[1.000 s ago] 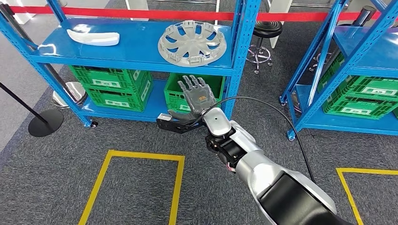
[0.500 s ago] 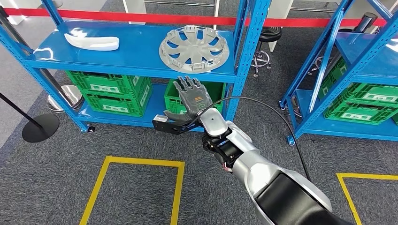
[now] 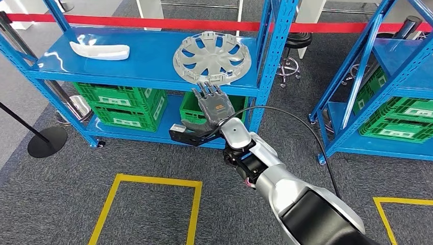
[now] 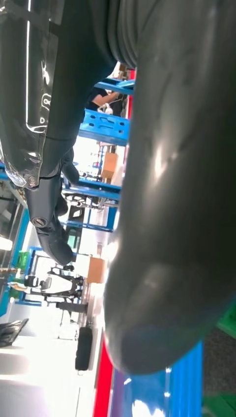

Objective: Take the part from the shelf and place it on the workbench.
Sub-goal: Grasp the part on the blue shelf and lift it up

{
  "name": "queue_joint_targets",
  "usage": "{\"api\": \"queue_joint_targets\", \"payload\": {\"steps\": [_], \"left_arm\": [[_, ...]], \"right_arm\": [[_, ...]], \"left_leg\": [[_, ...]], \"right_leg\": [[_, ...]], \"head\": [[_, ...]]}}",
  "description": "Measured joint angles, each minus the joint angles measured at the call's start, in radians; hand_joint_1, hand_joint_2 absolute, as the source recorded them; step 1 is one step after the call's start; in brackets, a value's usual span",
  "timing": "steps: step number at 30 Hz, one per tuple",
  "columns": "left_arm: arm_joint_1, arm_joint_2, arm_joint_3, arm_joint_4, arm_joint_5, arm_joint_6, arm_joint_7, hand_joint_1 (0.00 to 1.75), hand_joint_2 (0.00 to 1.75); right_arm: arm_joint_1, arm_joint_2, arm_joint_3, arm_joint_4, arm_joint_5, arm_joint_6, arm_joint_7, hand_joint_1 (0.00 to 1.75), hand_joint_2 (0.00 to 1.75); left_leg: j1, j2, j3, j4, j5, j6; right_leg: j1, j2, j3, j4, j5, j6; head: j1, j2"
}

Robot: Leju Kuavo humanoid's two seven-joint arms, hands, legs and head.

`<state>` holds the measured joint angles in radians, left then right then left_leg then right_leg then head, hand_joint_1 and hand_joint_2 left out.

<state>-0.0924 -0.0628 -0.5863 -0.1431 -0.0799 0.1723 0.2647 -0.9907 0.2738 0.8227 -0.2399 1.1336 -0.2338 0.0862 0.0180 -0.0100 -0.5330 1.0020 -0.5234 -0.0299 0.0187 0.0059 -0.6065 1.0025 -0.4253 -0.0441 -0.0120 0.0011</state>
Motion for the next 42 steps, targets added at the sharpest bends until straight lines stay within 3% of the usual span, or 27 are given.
{"api": "queue_joint_targets", "payload": {"steps": [2, 4, 5, 6, 8, 10, 11, 15, 17, 19, 20, 21, 22, 24, 26, 28, 31, 32, 34, 35, 36, 37, 38, 40, 42], "left_arm": [[-0.001, 0.002, 0.000, 0.000, 0.000, 0.000, 0.000, 0.00, 0.00], [0.000, 0.002, 0.000, 0.000, 0.000, 0.000, 0.000, 0.00, 0.00], [0.001, 0.003, 0.000, 0.000, 0.000, 0.001, 0.000, 0.00, 0.00], [0.001, 0.004, 0.000, 0.000, 0.000, 0.002, 0.000, 0.00, 0.00], [0.001, 0.006, 0.000, 0.000, 0.000, 0.003, -0.001, 0.00, 0.00], [0.002, 0.006, -0.001, 0.000, 0.000, 0.004, -0.001, 0.00, 0.00], [0.002, 0.006, -0.001, 0.000, 0.000, 0.004, -0.001, 0.00, 0.00], [0.002, 0.003, -0.003, 0.000, -0.004, 0.002, 0.000, 0.00, 0.00], [0.002, 0.002, -0.003, 0.000, -0.005, 0.002, -0.001, 0.00, 0.00], [0.002, 0.002, -0.004, 0.000, -0.005, 0.002, -0.001, 0.00, 0.00], [0.003, 0.002, -0.004, 0.000, -0.005, 0.002, 0.000, 0.00, 0.00], [0.004, 0.003, -0.004, 0.000, -0.005, 0.002, 0.000, 0.00, 0.00], [0.004, 0.003, -0.004, 0.000, -0.005, 0.002, 0.000, 0.00, 0.00], [0.004, 0.002, -0.004, 0.000, -0.005, 0.002, 0.000, 0.00, 0.00], [0.002, 0.000, -0.004, 0.000, -0.005, 0.001, 0.000, 0.00, 0.00], [0.001, -0.001, -0.005, 0.000, -0.005, 0.001, 0.000, 0.00, 0.00], [0.000, -0.001, -0.008, 0.000, -0.004, 0.001, 0.000, 0.00, 0.00], [-0.001, 0.000, -0.009, 0.000, -0.004, 0.001, 0.000, 0.00, 0.00], [-0.001, 0.001, -0.011, 0.000, -0.004, 0.002, -0.001, 0.00, 0.00], [-0.002, 0.001, -0.011, 0.000, -0.004, 0.002, -0.002, 0.00, 0.00], [-0.003, 0.002, -0.012, 0.000, -0.004, 0.002, -0.002, 0.00, 0.00], [-0.003, 0.002, -0.012, 0.000, -0.003, 0.002, -0.003, 0.00, 0.00], [-0.004, 0.003, -0.012, 0.000, -0.003, 0.002, -0.003, 0.00, 0.00], [-0.002, 0.005, -0.012, 0.000, -0.002, 0.001, -0.002, 0.00, 0.00], [-0.001, 0.006, -0.013, 0.000, 0.001, 0.001, -0.002, 0.00, 0.00]], "right_arm": [[0.001, 0.003, -0.002, 0.000, 0.001, -0.003, 0.000, 0.00, 0.00], [0.007, 0.004, -0.003, 0.000, 0.003, -0.005, 0.000, 0.00, 0.00], [0.012, 0.004, -0.004, 0.000, 0.003, -0.006, 0.000, 0.00, 0.00], [0.016, 0.004, -0.006, 0.000, 0.004, -0.006, 0.000, 0.00, 0.00], [0.020, 0.004, -0.007, 0.000, 0.006, -0.008, 0.000, 0.00, 0.00], [0.019, 0.004, -0.009, 0.000, 0.008, -0.008, 0.000, 0.00, 0.00], [0.018, 0.004, -0.009, 0.000, 0.008, -0.009, 0.000, 0.00, 0.00], [0.017, 0.004, -0.011, -0.002, 0.008, -0.012, 0.000, 0.00, 0.00], [0.015, 0.003, -0.012, -0.002, 0.008, -0.014, 0.000, 0.00, 0.00], [0.019, 0.001, -0.012, -0.002, 0.009, -0.014, 0.000, 0.00, 0.00], [0.023, 0.000, -0.012, -0.002, 0.010, -0.014, 0.000, 0.00, 0.00], [0.026, -0.002, -0.012, -0.002, 0.010, -0.015, 0.000, 0.00, 0.00], [0.028, -0.002, -0.012, -0.002, 0.011, -0.016, -0.001, 0.00, 0.00], [0.028, -0.003, -0.014, -0.002, 0.013, -0.018, -0.003, 0.00, 0.00], [0.026, -0.003, -0.015, -0.002, 0.017, -0.022, -0.008, 0.00, 0.00], [0.025, -0.002, -0.016, -0.002, 0.021, -0.026, -0.013, 0.00, 0.00], [0.023, 0.001, -0.021, -0.004, 0.026, -0.029, -0.014, 0.00, 0.00], [0.022, 0.003, -0.023, -0.005, 0.027, -0.030, -0.015, 0.00, 0.00], [0.023, 0.006, -0.025, -0.005, 0.031, -0.032, -0.018, 0.00, 0.00], [0.026, 0.007, -0.025, -0.005, 0.034, -0.033, -0.020, 0.00, 0.00], [0.028, 0.008, -0.026, -0.005, 0.038, -0.035, -0.023, 0.00, 0.00], [0.030, 0.010, -0.027, -0.005, 0.042, -0.038, -0.026, 0.00, 0.00], [0.030, 0.012, -0.029, -0.005, 0.045, -0.041, -0.030, 0.00, 0.00], [0.030, 0.017, -0.033, -0.005, 0.051, -0.049, -0.039, 0.00, 0.00], [0.030, 0.021, -0.036, -0.005, 0.056, -0.057, -0.048, 0.00, 0.00]], "left_leg": [[0.001, 0.001, -0.052, 0.096, -0.039, -0.008], [0.002, 0.001, -0.139, 0.234, -0.079, -0.014], [0.002, 0.002, -0.171, 0.272, -0.077, -0.015], [0.002, 0.002, -0.185, 0.272, -0.055, -0.016], [0.002, 0.005, -0.150, 0.156, 0.036, -0.016], [0.001, 0.009, -0.093, 0.030, 0.096, -0.012], [0.000, 0.010, -0.078, 0.000, 0.101, -0.008], [0.001, 0.007, -0.064, -0.013, 0.085, 0.018], [0.004, 0.007, -0.054, -0.014, 0.077, 0.029], [0.004, 0.007, -0.047, -0.014, 0.068, 0.034], [0.004, 0.006, -0.042, -0.014, 0.062, 0.034], [0.004, 0.005, -0.035, -0.014, 0.057, 0.033], [0.004, 0.003, -0.025, -0.014, 0.050, 0.031], [0.005, 0.000, -0.006, -0.015, 0.035, 0.026], [0.003, -0.001, 0.002, -0.016, 0.024, 0.017], [0.003, -0.001, 0.003, -0.018, 0.019, 0.005], [0.004, 0.001, -0.011, 0.011, -0.001, -0.009], [0.004, 0.002, -0.035, 0.056, -0.019, -0.011], [0.003, 0.002, -0.116, 0.191, -0.060, -0.015], [0.003, 0.002, -0.156, 0.245, -0.067, -0.016], [0.003, 0.003, -0.180, 0.267, -0.055, -0.016], [0.003, 0.003, -0.184, 0.248, -0.024, -0.016], [0.003, 0.003, -0.167, 0.193, 0.020, -0.015], [0.002, 0.005, -0.111, 0.053, 0.091, -0.010], [-0.001, 0.004, -0.078, -0.015, 0.107, -0.003]], "right_leg": [[-0.006, 0.000, 0.017, -0.009, -0.005, -0.006], [-0.007, -0.001, 0.029, -0.009, -0.017, -0.010], [-0.007, -0.001, 0.036, -0.009, -0.023, -0.010], [-0.007, 0.000, 0.044, -0.009, -0.030, -0.009], [-0.009, 0.001, 0.064, -0.008, -0.046, -0.004], [-0.004, 0.003, 0.077, -0.005, -0.064, 0.006], [-0.002, 0.004, 0.079, -0.004, -0.070, 0.010], [-0.002, 0.004, 0.079, 0.010, -0.092, 0.029], [-0.006, 0.003, 0.031, 0.105, -0.133, 0.042], [-0.011, 0.003, -0.062, 0.257, -0.180, 0.050], [-0.012, 0.003, -0.101, 0.308, -0.185, 0.051], [-0.014, 0.002, -0.121, 0.319, -0.167, 0.050], [-0.014, 0.002, -0.118, 0.283, -0.128, 0.047], [-0.014, 0.002, -0.067, 0.134, -0.030, 0.037], [-0.010, 0.002, -0.025, 0.030, 0.013, 0.028], [-0.005, 0.003, -0.019, 0.014, 0.008, 0.021], [-0.012, 0.005, -0.005, 0.003, 0.003, 0.007], [-0.016, 0.005, 0.002, 0.000, 0.000, 0.001], [-0.015, 0.005, 0.013, 0.000, -0.009, -0.006], [-0.014, 0.005, 0.018, 0.000, -0.015, -0.007], [-0.014, 0.005, 0.026, 0.000, -0.021, -0.007], [-0.014, 0.006, 0.034, 0.000, -0.027, -0.007], [-0.014, 0.007, 0.044, 0.000, -0.034, -0.005], [-0.012, 0.010, 0.059, 0.001, -0.049, 0.002], [-0.007, 0.012, 0.064, 0.002, -0.060, 0.012]], "head": [[-0.003, 0.000], [-0.005, 0.000], [-0.005, 0.000], [-0.005, 0.000], [-0.006, 0.000], [-0.008, 0.000], [-0.009, 0.000], [-0.006, 0.000], [0.000, 0.000], [0.003, 0.000], [0.003, 0.000], [0.004, 0.000], [0.004, 0.000], [0.005, 0.000], [0.004, 0.000], [0.004, 0.000], [0.002, 0.000], [0.001, 0.000], [-0.002, 0.000], [-0.002, 0.000], [-0.003, 0.000], [-0.003, 0.000], [-0.004, 0.000], [-0.006, 0.000], [-0.007, 0.000]]}}
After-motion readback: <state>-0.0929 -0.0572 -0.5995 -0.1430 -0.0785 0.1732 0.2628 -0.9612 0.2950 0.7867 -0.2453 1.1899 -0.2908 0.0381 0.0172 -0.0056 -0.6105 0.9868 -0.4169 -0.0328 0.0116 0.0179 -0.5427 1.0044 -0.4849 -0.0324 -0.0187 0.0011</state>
